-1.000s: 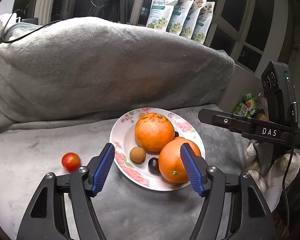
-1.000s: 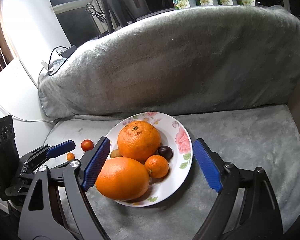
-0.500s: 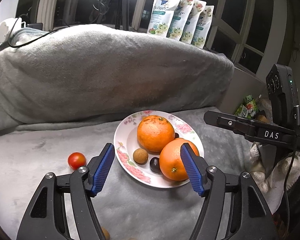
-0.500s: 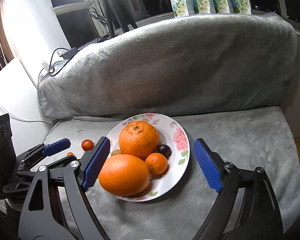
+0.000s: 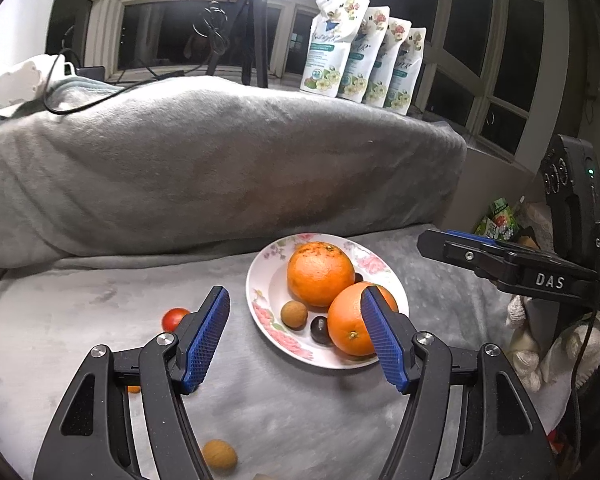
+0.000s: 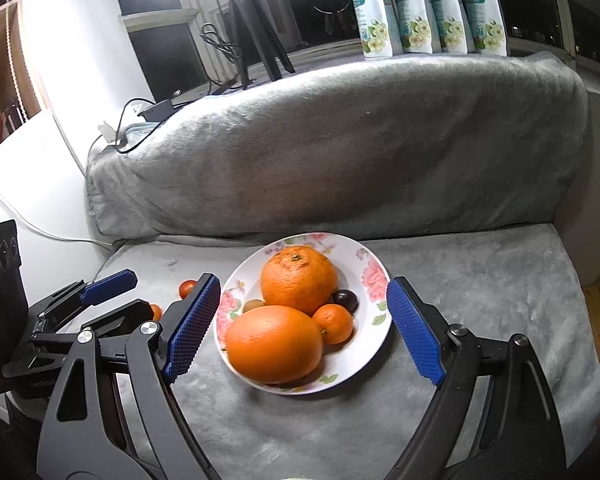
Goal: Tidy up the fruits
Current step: 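Move both tools back from the plate toward the remaining loose fruits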
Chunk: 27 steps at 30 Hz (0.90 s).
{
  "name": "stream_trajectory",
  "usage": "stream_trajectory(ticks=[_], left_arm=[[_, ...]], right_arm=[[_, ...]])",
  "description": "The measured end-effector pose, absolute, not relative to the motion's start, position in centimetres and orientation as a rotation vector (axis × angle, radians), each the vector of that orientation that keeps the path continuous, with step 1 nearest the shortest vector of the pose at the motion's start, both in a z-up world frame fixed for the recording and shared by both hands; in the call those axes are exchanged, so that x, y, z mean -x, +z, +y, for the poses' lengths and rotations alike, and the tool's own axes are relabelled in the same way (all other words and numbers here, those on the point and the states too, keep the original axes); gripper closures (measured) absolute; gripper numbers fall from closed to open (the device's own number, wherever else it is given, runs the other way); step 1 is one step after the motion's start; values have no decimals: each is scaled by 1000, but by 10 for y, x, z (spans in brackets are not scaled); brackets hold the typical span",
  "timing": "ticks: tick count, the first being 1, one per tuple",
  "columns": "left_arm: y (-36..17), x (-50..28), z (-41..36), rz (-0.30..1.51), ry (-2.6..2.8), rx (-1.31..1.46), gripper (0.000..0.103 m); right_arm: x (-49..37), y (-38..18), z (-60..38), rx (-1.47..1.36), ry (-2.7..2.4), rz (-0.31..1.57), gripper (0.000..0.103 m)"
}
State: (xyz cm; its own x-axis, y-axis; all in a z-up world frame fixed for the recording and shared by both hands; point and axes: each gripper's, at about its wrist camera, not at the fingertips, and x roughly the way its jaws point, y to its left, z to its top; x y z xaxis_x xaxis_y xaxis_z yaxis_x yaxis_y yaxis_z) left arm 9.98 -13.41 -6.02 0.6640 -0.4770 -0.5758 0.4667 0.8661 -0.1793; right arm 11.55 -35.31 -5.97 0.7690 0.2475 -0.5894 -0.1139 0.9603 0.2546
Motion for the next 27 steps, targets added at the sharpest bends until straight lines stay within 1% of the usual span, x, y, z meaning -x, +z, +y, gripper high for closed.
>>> stream_trajectory(ticks=[15,27], left_arm=[[-56,-93,-100,639,-469,36,35],[-57,-90,-68,625,-403,48,35]], right_arm=[[-85,-46,-309,-145,256,603,15],[-71,-51,-272,-89,346,615,15]])
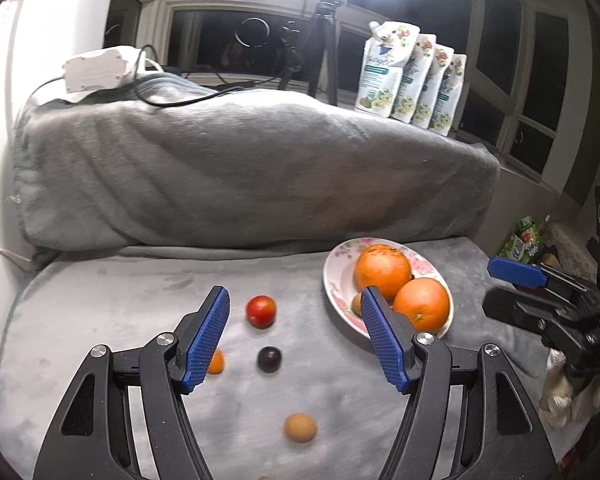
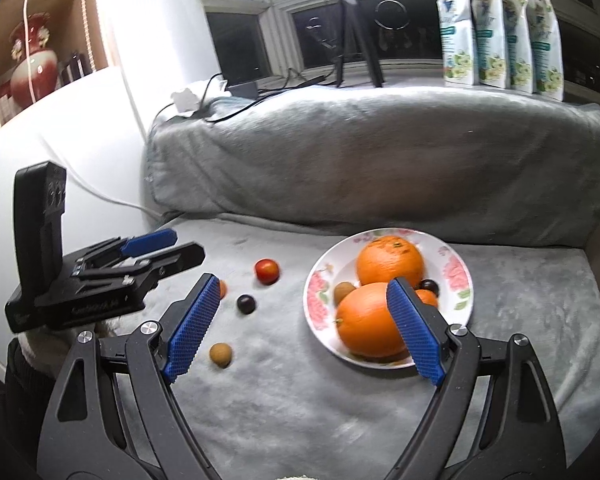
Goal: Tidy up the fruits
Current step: 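Move both tools back from the plate toward the remaining loose fruits, then grasp the small tangerine with the left tool while the right tool grasps the round brown fruit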
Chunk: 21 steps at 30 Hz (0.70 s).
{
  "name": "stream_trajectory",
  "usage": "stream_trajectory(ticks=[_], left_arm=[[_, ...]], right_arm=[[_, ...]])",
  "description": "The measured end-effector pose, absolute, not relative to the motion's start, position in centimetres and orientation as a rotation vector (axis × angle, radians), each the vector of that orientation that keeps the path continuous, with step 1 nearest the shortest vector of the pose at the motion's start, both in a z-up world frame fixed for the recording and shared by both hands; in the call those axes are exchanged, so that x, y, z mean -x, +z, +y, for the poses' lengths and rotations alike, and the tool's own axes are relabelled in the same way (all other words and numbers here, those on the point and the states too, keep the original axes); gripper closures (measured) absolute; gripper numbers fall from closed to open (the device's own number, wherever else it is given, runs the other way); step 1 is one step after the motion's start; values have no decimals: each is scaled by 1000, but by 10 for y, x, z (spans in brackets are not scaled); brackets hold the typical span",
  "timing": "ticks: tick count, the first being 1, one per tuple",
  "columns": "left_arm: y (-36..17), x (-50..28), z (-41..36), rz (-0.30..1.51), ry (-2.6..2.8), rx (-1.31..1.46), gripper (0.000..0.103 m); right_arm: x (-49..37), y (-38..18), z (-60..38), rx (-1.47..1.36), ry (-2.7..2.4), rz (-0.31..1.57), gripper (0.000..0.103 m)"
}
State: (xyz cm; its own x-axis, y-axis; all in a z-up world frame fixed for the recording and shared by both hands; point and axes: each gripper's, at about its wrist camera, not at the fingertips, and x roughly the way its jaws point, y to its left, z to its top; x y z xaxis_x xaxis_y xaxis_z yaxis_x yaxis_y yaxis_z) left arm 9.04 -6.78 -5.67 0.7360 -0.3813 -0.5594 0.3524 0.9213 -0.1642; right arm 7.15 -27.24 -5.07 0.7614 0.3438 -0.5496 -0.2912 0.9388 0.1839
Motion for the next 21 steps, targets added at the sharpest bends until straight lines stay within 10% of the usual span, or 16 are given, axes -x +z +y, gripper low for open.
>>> stream_trajectory(ticks=[21], left_arm=[[-79,-88,-21,657,-314,52,50]], right_arm=[[-67,-73,-212,-7,496,673,20]])
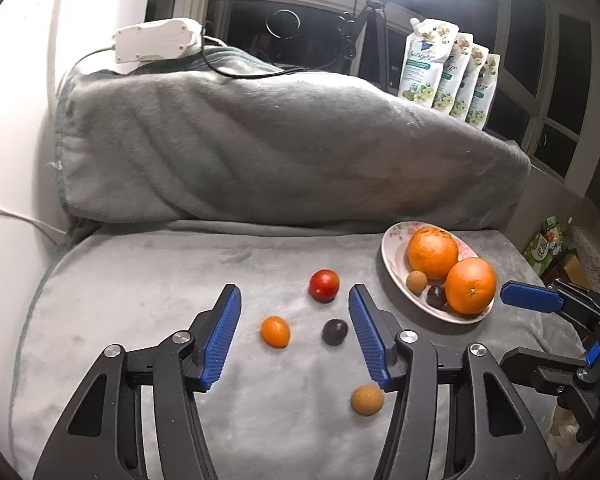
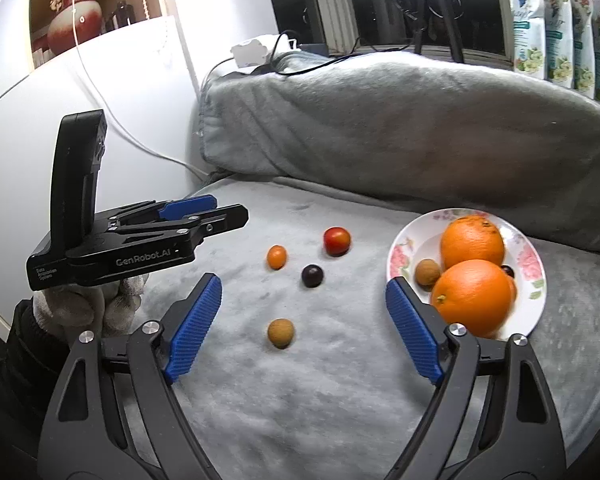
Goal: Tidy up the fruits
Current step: 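Grasp the small tangerine with the left tool while the right tool grasps the round brown fruit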
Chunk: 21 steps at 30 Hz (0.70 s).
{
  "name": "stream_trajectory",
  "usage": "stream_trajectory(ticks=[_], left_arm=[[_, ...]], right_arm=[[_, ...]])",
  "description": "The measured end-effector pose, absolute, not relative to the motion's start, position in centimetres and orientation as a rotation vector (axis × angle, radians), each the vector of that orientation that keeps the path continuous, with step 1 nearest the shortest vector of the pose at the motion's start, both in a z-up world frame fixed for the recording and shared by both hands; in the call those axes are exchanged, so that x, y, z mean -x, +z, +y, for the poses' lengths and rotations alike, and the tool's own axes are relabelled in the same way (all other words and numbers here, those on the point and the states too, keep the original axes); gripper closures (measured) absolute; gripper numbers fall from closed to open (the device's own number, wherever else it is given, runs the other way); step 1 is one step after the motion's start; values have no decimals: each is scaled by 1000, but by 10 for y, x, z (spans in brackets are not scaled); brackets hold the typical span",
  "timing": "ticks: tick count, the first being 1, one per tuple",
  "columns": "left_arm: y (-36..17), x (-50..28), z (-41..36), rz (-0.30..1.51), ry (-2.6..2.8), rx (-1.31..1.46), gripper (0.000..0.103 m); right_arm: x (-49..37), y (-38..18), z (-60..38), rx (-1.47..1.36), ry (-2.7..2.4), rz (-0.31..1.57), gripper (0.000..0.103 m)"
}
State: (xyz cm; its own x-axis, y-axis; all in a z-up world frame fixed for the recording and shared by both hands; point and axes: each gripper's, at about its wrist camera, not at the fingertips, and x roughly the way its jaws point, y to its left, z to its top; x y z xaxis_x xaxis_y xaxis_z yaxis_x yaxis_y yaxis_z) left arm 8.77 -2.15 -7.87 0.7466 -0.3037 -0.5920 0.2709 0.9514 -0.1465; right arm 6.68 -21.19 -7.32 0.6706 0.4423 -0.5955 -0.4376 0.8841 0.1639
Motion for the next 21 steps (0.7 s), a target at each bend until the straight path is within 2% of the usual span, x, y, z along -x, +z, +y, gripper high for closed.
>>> stream_trajectory(ticks=[5,11,17,21], left_arm=[[-85,-87,-12,672,-302,52,56],[-96,-90,-5,698,-289,54,63],[-103,-90,-1,718,-281,56,65],[-107,-89,3,731,-275,55,65]], right_arm=[[-70,-80,-201,-2,523,699,24],[-73,-91,-190,-3,555,736,35],[-76,-98,-181,-3,575,765,44],[-79,-102,-175,-1,583,779,45]])
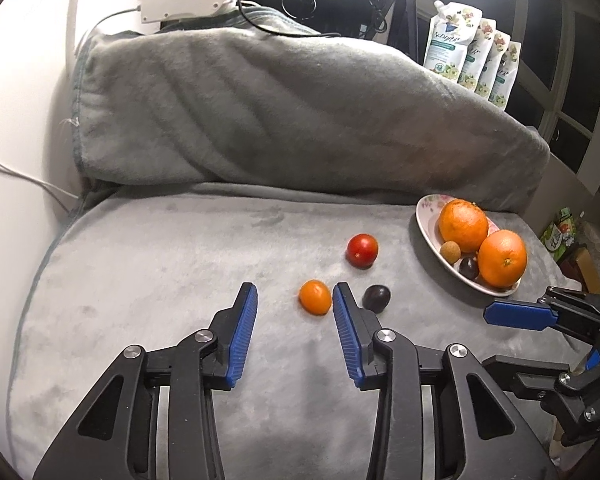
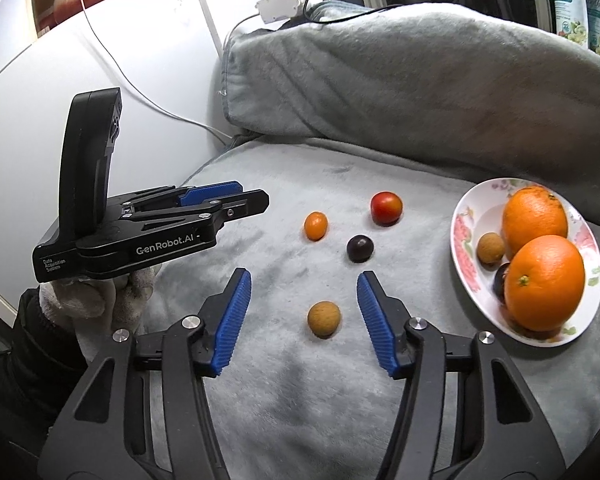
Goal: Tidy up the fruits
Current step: 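Grasp the small tangerine with the left tool while the right tool grasps the round brown fruit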
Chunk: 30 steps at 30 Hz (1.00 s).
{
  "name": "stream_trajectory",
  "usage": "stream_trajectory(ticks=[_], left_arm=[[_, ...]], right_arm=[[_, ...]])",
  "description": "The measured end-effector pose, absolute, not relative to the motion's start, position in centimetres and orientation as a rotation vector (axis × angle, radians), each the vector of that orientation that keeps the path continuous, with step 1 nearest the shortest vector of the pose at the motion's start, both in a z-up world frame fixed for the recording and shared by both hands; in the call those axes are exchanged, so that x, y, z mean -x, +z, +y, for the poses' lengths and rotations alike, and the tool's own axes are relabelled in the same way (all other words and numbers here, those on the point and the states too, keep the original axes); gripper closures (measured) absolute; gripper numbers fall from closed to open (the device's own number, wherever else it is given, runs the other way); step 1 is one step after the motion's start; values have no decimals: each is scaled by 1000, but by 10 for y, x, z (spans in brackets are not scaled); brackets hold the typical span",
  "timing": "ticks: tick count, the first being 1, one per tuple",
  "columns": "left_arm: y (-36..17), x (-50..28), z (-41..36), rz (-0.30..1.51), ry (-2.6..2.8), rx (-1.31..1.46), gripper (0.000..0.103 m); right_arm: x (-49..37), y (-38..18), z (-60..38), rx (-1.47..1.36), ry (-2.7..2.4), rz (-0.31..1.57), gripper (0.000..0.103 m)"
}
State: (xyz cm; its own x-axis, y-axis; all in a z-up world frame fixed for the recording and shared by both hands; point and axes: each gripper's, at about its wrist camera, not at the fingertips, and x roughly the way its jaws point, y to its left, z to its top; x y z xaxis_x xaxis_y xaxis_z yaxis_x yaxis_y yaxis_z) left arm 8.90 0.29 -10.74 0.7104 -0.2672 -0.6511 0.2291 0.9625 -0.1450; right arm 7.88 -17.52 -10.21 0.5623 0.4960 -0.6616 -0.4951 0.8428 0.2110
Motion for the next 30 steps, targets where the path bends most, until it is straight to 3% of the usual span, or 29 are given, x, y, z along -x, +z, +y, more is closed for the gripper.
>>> stream_trajectory(ticks=[30], left_arm=[[-146,-131,-19,875,-347,71,65]], right_arm=[[-101,-144,-158,22,593,901,60]])
